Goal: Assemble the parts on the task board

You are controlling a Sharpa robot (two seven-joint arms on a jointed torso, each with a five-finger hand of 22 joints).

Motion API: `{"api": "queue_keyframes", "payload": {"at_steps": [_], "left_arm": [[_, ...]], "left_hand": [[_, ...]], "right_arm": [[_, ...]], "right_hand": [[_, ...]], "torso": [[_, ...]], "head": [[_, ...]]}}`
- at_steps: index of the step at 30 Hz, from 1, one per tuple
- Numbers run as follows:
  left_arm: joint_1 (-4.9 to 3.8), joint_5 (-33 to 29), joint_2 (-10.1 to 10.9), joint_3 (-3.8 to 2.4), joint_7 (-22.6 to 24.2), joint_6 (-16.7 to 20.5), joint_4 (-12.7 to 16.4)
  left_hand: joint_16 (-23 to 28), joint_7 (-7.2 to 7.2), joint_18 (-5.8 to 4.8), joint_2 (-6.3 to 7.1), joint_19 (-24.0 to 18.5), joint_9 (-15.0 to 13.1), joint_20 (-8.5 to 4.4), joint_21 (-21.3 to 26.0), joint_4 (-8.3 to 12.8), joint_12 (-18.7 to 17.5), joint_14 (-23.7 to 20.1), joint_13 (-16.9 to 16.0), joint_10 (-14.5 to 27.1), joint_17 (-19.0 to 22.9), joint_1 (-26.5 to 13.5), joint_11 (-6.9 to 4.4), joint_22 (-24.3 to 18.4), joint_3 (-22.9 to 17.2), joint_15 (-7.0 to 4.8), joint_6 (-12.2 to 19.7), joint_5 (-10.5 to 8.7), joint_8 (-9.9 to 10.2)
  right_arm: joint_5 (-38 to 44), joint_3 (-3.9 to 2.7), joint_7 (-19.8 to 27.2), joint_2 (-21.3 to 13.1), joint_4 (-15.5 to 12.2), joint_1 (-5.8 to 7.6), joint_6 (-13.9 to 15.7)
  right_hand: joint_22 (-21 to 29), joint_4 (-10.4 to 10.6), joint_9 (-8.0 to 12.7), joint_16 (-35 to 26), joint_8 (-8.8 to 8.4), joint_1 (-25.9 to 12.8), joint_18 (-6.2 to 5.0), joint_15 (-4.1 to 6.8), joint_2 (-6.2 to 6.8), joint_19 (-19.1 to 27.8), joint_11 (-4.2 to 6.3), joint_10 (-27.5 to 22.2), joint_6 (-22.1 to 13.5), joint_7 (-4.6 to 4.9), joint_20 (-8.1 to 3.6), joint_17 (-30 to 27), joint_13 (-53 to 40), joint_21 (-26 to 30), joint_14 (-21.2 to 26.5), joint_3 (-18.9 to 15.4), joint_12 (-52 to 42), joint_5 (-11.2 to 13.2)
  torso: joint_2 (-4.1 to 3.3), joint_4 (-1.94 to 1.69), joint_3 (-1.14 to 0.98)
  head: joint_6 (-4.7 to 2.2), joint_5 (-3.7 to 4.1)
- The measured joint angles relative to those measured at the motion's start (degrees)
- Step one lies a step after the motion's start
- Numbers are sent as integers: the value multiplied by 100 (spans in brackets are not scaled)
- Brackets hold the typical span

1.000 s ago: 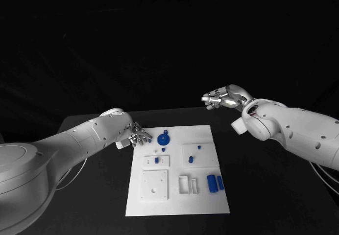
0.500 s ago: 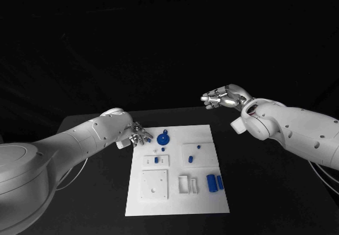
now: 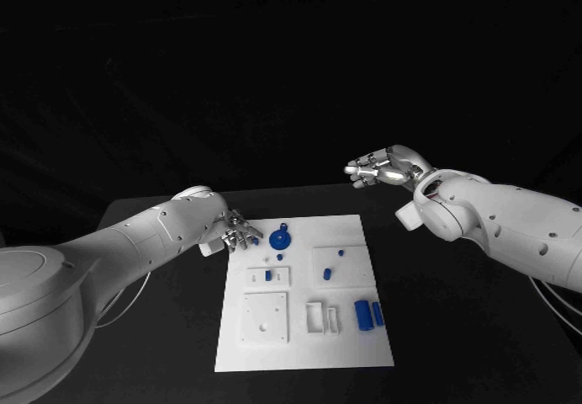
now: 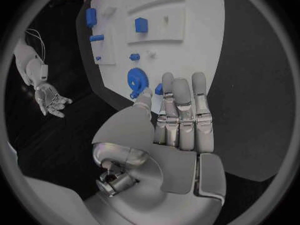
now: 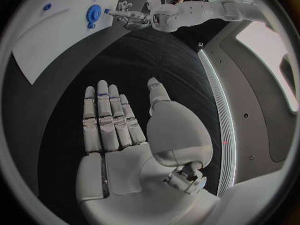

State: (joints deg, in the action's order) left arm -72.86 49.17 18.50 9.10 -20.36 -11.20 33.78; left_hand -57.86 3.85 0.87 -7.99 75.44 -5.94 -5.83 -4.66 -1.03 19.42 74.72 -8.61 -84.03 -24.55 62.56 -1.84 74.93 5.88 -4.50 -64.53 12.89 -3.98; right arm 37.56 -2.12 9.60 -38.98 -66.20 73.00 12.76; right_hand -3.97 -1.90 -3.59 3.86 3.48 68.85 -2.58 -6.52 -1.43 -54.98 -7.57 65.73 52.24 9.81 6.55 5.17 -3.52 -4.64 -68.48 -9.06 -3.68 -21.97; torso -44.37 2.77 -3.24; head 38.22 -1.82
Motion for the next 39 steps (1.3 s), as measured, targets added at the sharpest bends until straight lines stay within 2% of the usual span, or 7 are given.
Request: {"api": "queue_keyframes", "payload": {"at_steps": [3, 23, 35, 36, 37, 38, 39], "left_arm": [[0, -2, -8, 0, 0, -3, -12], [0, -12, -42, 0, 4, -8, -58], [-4, -15, -40, 0, 38, -12, -55], [-4, -15, -39, 0, 42, -12, -55], [-4, -16, -39, 0, 49, -12, -55], [-5, -17, -38, -1, 55, -11, -56], [-5, -18, -36, -1, 60, -11, -56]], "left_hand": [[0, 0, 0, 0, 0, 0, 0, 0, 0, 0, 0, 0, 0, 0, 0, 0, 0, 0, 0, 0, 0, 0], [0, -52, 0, -333, 0, 24, 0, 0, 316, 0, 0, 1, 0, -1, 469, 0, -2, -316, 0, -52, 0, 0], [-23, -93, 0, -357, 2, -9, -2, 0, 761, 0, -20, 8, -2, -19, 842, 0, -2, -474, -20, -260, 98, 45], [-23, -80, 0, -371, 18, -10, -18, 0, 811, 0, -9, 12, -2, -23, 899, 1, -2, -524, -30, -275, 8, 45], [-39, -68, 0, -391, 32, -12, -32, -7, 893, 0, 3, 19, -6, -30, 970, 5, -2, -634, -43, -287, -332, 44], [-67, -49, 0, -383, 32, -16, -32, -51, 961, 0, 23, 23, -13, -46, 972, 12, -2, -914, -62, -306, -554, 44], [-67, -38, 0, -359, 33, -17, -32, -77, 892, 0, 23, 23, -15, -55, 948, 13, -2, -994, -62, -317, -588, 44]], "right_arm": [[-1, 0, 0, 0, 0, 0, 0], [-5, 0, -2, 21, 8, 0, 0], [-7, 0, 1, 21, 10, 0, 1], [-8, 0, 1, 21, 9, 0, 1], [-8, 0, 1, 21, 9, 0, 1], [-8, 0, 1, 21, 9, 0, 0], [-8, 0, 1, 20, 8, 0, 0]], "right_hand": [[0, 0, 0, 0, 0, 0, 0, 0, 0, 0, 0, 0, 1, -1, 0, 0, 0, 0, 0, 0, 0, 0], [0, 16, 0, 0, 0, 0, 0, 0, 0, 0, 0, 0, 2, -2, 0, 1, 0, 0, 0, 16, 0, 0], [0, 16, 0, 0, 0, 0, 0, -20, 0, 0, 0, 0, 2, -2, 0, 1, 0, 0, 21, 16, 0, 0], [0, 16, 0, 0, 0, 0, 0, -20, 0, 0, 0, 0, 2, -2, 0, 1, 0, 0, 21, 16, 0, 0], [0, 16, 0, 0, 0, 0, 0, -20, 0, 0, 0, 0, 2, -2, 0, 1, 0, 0, 21, 16, 0, 0], [0, 26, 0, 0, 0, 0, 0, -20, 0, 0, 0, 0, 2, -2, 0, 1, 0, 0, 21, 6, 0, -3], [0, 33, 0, 0, 0, 0, 0, -20, 0, 0, 0, 0, 2, -2, 0, 1, 0, 0, 21, -1, 0, -23]], "torso": [[-1, 0, 1], [-7, 1, -1], [0, -3, -2], [0, -3, -2], [0, -3, -2], [1, -3, -2], [1, -3, -2]], "head": [[0, 0], [27, 15], [38, 22], [38, 23], [40, 23], [41, 23], [42, 23]]}}
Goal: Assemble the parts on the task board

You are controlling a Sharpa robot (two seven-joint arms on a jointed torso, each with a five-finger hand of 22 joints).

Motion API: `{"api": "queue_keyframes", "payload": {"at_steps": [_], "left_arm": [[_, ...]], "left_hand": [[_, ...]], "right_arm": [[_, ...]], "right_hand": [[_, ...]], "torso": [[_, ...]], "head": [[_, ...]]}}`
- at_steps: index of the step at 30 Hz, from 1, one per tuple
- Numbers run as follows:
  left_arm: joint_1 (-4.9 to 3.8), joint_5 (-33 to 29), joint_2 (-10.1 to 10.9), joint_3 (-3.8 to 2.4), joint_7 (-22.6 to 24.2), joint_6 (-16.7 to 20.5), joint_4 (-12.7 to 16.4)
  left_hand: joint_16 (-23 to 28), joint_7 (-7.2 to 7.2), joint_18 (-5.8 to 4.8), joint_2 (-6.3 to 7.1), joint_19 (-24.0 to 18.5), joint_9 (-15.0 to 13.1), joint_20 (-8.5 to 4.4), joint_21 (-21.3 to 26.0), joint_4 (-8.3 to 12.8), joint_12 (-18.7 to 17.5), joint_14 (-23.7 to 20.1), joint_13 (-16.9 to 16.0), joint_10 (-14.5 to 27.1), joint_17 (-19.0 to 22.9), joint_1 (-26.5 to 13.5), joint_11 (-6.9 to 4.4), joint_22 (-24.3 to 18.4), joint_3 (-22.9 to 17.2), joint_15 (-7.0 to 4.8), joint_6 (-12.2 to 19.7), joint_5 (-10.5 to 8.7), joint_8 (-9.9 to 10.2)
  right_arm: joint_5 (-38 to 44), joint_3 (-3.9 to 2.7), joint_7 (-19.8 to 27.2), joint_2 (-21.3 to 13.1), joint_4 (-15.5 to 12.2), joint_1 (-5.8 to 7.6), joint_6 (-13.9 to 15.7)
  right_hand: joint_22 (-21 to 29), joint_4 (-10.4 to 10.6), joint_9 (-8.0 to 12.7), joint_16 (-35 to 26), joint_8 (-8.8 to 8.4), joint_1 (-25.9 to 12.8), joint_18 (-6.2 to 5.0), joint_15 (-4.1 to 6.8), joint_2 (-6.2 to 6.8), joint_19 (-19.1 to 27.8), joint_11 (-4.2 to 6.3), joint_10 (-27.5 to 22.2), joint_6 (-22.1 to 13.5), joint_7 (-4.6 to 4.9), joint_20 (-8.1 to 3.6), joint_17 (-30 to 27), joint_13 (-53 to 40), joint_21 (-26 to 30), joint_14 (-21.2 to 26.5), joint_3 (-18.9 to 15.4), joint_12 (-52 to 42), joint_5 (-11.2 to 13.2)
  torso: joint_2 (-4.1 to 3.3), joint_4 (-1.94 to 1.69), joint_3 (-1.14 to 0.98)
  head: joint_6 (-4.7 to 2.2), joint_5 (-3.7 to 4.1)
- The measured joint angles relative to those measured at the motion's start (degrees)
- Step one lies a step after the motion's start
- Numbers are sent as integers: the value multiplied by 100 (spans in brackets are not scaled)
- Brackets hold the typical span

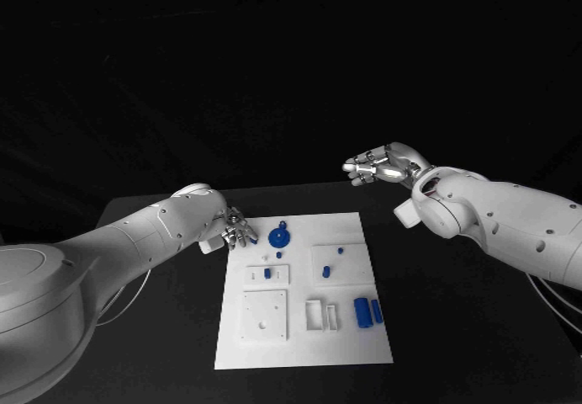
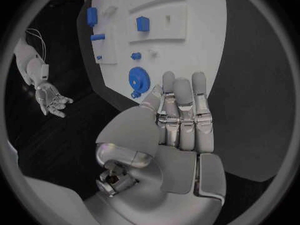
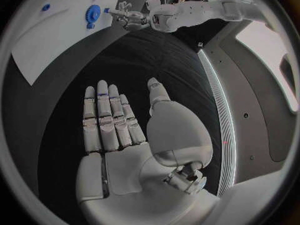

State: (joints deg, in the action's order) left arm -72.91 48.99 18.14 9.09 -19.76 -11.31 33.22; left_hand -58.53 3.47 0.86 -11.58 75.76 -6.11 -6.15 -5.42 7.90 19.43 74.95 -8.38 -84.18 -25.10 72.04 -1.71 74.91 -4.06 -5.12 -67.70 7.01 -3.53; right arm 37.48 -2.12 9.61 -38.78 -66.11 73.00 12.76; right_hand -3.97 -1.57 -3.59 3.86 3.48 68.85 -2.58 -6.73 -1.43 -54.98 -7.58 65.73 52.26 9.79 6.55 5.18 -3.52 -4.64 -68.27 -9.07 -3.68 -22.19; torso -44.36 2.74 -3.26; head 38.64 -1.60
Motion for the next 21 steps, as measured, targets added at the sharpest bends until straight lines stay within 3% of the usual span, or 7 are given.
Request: {"api": "queue_keyframes", "payload": {"at_steps": [2, 3, 7, 9, 15, 21], "left_arm": [[0, 0, 6, 0, 10, 6, 0], [1, 0, 9, 0, 14, 10, 0], [7, 0, 38, 4, 37, 52, 7], [7, 0, 67, 4, 49, 96, 31], [5, -1, 191, 2, 79, 244, 207], [-15, -65, 452, -4, 89, 429, 616]], "left_hand": [[-46, 37, 0, 215, -12, -2, -12, -86, 65, 81, 21, -3, -3, -41, -214, 2, 0, -615, -20, -36, 32, -7], [-66, 46, 0, 271, -12, -2, -30, -111, 76, 122, 32, -9, -3, -54, -271, 2, 0, -738, -30, -45, 130, -13], [-67, 81, 0, 504, 8, -174, -52, -216, 58, 206, 63, -18, -5, -92, -504, 1, 0, -1104, -58, -81, 672, -20], [-70, 99, 0, 626, 9, -276, -52, -283, 150, 279, 154, -21, -28, -110, -626, -14, -1, -1301, -68, -99, 1020, -21], [10, 102, 0, 769, 21, -362, -65, -396, 246, 393, 260, -35, -46, -213, -769, -31, -1, -1472, -75, -103, 1332, -30], [63, 119, 0, 828, 29, -418, -72, -466, 361, 505, 338, -43, -64, -307, -950, -21, 1, -1621, -92, -120, 1547, -30]], "right_arm": [[-1, 0, 0, -2, -1, 0, 0], [-1, 0, 0, -2, -1, 0, 0], [-3, 0, 0, -7, -4, 0, 0], [-4, 0, 0, -11, -6, 0, 0], [-8, 0, 0, -32, -13, 0, 0], [-13, 0, 0, -63, -28, 0, 0]], "right_hand": [[0, 0, 0, 0, 0, 0, -1, 0, 0, 0, 0, 0, 0, 0, 0, 0, 0, 0, 0, 0, 0, 0], [0, 0, 0, 0, 0, 0, 0, 0, 0, 0, 0, 0, 0, 0, 0, 0, 0, 0, 0, 0, 0, 0], [0, 0, 0, 0, 0, 0, 0, 0, 0, 0, 0, 0, 0, 0, 0, 0, 0, 0, 0, 0, 0, 0], [0, 9, 0, 0, 0, 0, 0, 0, 0, 0, 0, 0, -10, -10, 0, 0, 0, 0, 0, 9, 0, 0], [0, 16, 0, 0, 0, 0, 0, 0, 0, 0, 0, 0, -20, -20, 0, 0, 0, 0, 0, 17, 0, 0], [0, 16, 0, 0, 0, 0, 0, 0, 0, 0, 0, 0, -20, -20, 0, 0, 0, 0, 0, 17, 0, 0]], "torso": [[0, -1, -1], [0, -1, 0], [0, -3, 0], [1, -4, 1], [4, -10, 3], [7, -14, 3]], "head": [[2, -2], [2, -3], [7, -7], [7, -14], [7, -29], [10, -41]]}}
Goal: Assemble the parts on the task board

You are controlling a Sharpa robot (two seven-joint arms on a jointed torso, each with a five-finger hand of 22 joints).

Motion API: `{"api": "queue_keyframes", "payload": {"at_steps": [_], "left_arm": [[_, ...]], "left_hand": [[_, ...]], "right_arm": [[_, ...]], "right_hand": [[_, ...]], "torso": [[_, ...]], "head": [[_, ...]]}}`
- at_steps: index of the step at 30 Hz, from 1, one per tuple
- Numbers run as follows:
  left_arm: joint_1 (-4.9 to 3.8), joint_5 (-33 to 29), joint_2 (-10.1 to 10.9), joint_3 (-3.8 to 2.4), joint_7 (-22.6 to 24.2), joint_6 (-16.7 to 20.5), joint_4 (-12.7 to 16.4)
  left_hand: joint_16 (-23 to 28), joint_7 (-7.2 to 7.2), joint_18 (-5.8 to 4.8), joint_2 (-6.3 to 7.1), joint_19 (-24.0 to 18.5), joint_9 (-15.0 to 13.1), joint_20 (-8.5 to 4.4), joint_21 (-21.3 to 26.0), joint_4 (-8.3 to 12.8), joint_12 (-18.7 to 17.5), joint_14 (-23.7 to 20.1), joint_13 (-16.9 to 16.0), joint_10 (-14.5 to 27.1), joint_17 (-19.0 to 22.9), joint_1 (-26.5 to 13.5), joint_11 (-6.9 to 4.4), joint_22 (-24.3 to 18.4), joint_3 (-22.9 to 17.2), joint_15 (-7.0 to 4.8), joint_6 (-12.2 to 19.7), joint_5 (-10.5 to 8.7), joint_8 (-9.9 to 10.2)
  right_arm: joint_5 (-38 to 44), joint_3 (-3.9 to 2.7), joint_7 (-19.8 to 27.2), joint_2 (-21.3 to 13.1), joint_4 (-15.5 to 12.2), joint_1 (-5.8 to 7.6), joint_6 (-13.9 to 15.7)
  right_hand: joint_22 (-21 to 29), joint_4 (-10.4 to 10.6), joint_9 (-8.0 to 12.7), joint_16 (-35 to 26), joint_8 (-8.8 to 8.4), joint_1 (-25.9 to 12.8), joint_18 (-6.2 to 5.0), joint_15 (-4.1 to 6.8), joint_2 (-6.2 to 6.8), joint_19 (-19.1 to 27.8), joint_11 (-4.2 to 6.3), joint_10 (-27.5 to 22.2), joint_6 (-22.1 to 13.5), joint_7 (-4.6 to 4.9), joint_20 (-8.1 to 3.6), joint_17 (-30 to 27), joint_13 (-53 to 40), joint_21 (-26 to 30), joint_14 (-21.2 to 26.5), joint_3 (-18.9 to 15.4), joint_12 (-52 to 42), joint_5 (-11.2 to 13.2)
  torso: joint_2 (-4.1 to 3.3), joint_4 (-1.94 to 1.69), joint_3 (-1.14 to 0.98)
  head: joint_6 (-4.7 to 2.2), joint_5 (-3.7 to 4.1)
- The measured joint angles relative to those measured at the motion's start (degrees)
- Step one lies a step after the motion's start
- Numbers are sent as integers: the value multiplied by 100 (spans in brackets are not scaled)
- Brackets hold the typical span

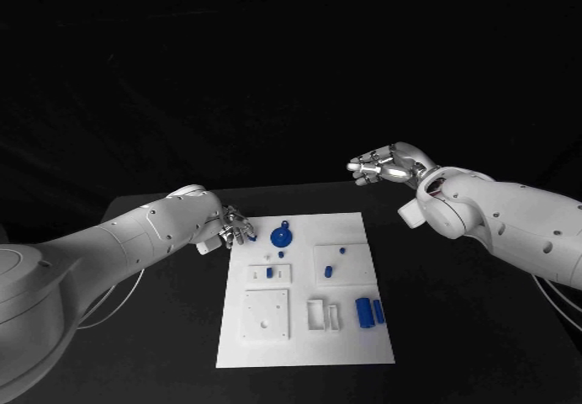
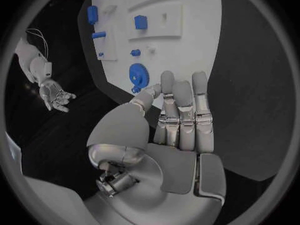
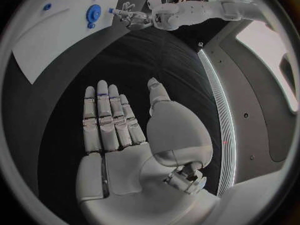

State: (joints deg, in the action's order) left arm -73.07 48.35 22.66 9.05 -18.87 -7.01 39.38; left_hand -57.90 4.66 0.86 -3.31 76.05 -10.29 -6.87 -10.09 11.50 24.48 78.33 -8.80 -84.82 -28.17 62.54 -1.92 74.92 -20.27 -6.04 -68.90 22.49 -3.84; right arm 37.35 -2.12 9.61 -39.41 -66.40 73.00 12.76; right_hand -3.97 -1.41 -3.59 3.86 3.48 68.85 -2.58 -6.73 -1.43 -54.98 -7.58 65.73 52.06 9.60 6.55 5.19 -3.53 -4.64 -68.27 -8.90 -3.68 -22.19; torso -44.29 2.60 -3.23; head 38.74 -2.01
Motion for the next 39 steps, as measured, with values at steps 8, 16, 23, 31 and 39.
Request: {"api": "queue_keyframes", "payload": {"at_steps": [8, 16, 23, 31, 39], "left_arm": [[-86, -80, 567, -7, -4, 331, 866], [-103, -163, 1060, 10, -19, 643, 1697], [-97, -229, 1385, 136, -27, 895, 2353], [-80, -272, 1640, 385, -28, 1196, 2890], [-19, -284, 1799, 460, -65, 1442, 3253]], "left_hand": [[28, 1, 0, 47, 34, -70, -34, -79, 77, 234, 120, -54, -25, -114, -121, -13, 2, -77, -38, -3, 186, 0], [-69, 2, 0, 130, 52, -105, -51, -267, 130, 468, 173, -110, -46, -281, -204, -33, 1, -129, -52, -4, 363, 0], [-263, 6, 0, 136, 73, -159, -72, -481, 92, 731, 247, -194, -67, -412, -210, -53, 1, -91, -82, -10, 267, 0], [-624, 3, 0, 286, 71, -305, -114, -801, -70, 1151, 298, -303, -88, -545, -59, -75, 0, 71, -131, -20, 91, 1], [-995, -16, 0, 278, 40, -454, -144, -1108, -179, 1427, 326, -332, -107, -753, 3, -95, 0, 148, -142, -40, -39, 2]], "right_arm": [[-6, 0, -1, -66, -19, 0, 1], [-13, 0, -3, -87, -22, 0, 1], [-24, 0, -3, -107, -12, 0, 1], [-34, 0, -3, -108, -2, -2, 1], [-44, 0, -3, -108, 13, -17, 1]], "right_hand": [[0, 0, 0, 0, 0, 0, 0, 0, 0, 0, 0, 0, 0, 0, 0, 0, 0, 0, 0, 0, 0, -28], [0, 0, 0, 0, 0, 0, 0, 0, 0, 0, 0, 0, 0, 0, 0, 0, 0, 0, 0, 0, 0, -28], [0, 0, 0, 0, 0, 0, 0, 0, 0, 0, 0, 0, 0, 0, 0, 0, 0, 0, 0, 0, 0, -28], [0, 16, 0, 0, 0, 0, 0, 0, 0, 0, 0, 0, 0, 0, 0, 0, 0, 0, 0, -16, 0, -50], [0, 16, 0, 0, 0, 0, 0, 0, 0, 0, 0, 0, 0, 0, 0, 0, 0, 0, 0, -16, 0, -89]], "torso": [[5, -9, -1], [26, -32, -1], [26, -35, 5], [29, -37, 5], [31, -36, 5]], "head": [[2, -27], [18, -32], [20, -46], [31, -69], [43, -87]]}}
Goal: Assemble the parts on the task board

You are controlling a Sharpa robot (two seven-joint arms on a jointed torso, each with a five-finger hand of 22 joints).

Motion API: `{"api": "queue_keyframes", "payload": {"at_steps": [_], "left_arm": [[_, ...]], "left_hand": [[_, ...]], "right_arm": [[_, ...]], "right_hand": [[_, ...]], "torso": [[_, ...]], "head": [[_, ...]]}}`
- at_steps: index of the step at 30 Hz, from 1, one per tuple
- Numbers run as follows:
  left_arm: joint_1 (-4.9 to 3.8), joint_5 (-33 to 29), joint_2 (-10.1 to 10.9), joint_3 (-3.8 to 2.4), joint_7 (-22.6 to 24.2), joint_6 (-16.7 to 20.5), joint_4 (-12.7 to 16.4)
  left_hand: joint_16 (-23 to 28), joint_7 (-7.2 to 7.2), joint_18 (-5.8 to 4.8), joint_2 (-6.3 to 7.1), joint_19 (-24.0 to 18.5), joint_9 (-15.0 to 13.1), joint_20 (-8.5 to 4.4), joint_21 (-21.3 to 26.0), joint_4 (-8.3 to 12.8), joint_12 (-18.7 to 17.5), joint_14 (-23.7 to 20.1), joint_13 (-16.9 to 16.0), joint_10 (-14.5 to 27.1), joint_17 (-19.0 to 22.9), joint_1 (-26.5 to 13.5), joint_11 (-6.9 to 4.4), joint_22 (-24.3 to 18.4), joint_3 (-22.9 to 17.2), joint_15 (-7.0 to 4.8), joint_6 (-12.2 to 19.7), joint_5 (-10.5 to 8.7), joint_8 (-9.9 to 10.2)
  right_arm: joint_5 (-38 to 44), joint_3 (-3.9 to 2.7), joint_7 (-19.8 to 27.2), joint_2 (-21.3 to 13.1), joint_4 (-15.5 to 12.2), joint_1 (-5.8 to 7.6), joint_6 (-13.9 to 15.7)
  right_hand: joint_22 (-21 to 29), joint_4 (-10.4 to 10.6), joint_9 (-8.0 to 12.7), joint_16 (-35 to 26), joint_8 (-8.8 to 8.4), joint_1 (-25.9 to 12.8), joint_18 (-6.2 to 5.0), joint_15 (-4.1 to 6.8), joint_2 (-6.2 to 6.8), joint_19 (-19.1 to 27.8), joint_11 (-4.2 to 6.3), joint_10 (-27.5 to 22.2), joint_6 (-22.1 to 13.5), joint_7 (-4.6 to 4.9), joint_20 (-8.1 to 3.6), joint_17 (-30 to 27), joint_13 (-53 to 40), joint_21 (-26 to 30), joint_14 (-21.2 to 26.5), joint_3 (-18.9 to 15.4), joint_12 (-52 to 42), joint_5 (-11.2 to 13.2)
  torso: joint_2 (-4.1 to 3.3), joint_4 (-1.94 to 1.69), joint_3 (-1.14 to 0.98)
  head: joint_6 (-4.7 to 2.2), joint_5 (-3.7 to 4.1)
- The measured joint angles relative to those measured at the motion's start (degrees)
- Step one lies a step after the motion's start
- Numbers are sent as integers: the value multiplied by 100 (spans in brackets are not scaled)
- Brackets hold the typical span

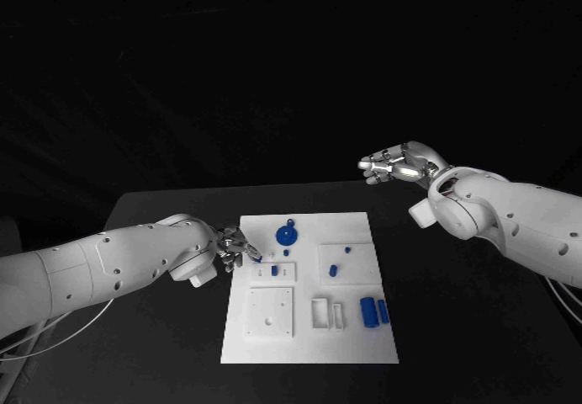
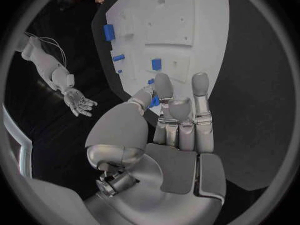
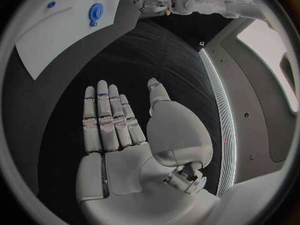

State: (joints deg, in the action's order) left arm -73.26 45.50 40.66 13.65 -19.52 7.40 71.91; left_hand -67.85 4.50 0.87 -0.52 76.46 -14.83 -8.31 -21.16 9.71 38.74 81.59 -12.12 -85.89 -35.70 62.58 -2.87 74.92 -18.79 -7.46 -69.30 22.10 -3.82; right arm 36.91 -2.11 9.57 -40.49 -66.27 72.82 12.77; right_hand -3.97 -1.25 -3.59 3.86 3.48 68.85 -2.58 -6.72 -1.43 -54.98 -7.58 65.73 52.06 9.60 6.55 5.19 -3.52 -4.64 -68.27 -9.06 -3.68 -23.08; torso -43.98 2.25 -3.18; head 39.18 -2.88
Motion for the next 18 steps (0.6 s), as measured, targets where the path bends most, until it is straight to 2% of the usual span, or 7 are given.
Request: {"api": "queue_keyframes", "payload": {"at_steps": [5, 12, 15, 18], "left_arm": [[60, 39, 26, 9, -47, 68, 122], [118, 174, 8, 14, -119, 101, 153], [130, 249, -23, 14, -156, 100, 151], [144, 338, -51, 14, -191, 93, 148]], "left_hand": [[0, -1, 0, -1, 0, -19, 0, -24, -34, 26, 0, 0, 0, 2, 8, 0, 0, 2, 0, -1, -49, 1], [-27, -5, 0, -1, -41, -34, 2, -53, -88, 49, 1, 1, 1, 13, 8, -1, -1, 25, 1, -5, -163, 4], [-49, -11, 0, -63, -41, -40, 2, -87, -127, 70, 1, 1, 1, 28, -7, -1, -1, 33, 1, -11, -302, 5], [-49, -11, 0, -76, -41, -48, 2, -90, -127, 70, 1, 1, 1, 37, 6, -1, -1, 34, 2, -11, -330, 11]], "right_arm": [[-5, 0, 0, 0, 4, -9, 0], [-12, 0, 0, -2, 4, -17, 0], [-14, 0, 0, -3, 5, -20, -1], [-17, 0, 0, -3, 7, -23, -1]], "right_hand": [[0, 0, 0, 0, 0, 0, 1, 0, 0, 0, 0, 0, 0, 0, 0, 0, 0, 0, 0, 0, 0, 0], [0, 0, 0, 0, 0, 0, 0, 0, 0, 0, 0, 0, 0, 0, 0, 0, 0, 0, 0, 0, 0, 0], [0, 0, 0, 0, 0, 0, 0, 0, 0, 0, 0, 0, 0, 0, 0, 0, 0, 0, 0, 0, 0, 0], [0, 0, 0, 0, 0, 0, 0, 0, 0, 0, 0, 0, 0, 0, 0, 0, 0, 0, 0, 0, 0, 0]], "torso": [[-2, 3, -1], [-12, 12, -2], [-15, 15, -4], [-16, 18, -8]], "head": [[2, -14], [1, -22], [3, -23], [15, -19]]}}
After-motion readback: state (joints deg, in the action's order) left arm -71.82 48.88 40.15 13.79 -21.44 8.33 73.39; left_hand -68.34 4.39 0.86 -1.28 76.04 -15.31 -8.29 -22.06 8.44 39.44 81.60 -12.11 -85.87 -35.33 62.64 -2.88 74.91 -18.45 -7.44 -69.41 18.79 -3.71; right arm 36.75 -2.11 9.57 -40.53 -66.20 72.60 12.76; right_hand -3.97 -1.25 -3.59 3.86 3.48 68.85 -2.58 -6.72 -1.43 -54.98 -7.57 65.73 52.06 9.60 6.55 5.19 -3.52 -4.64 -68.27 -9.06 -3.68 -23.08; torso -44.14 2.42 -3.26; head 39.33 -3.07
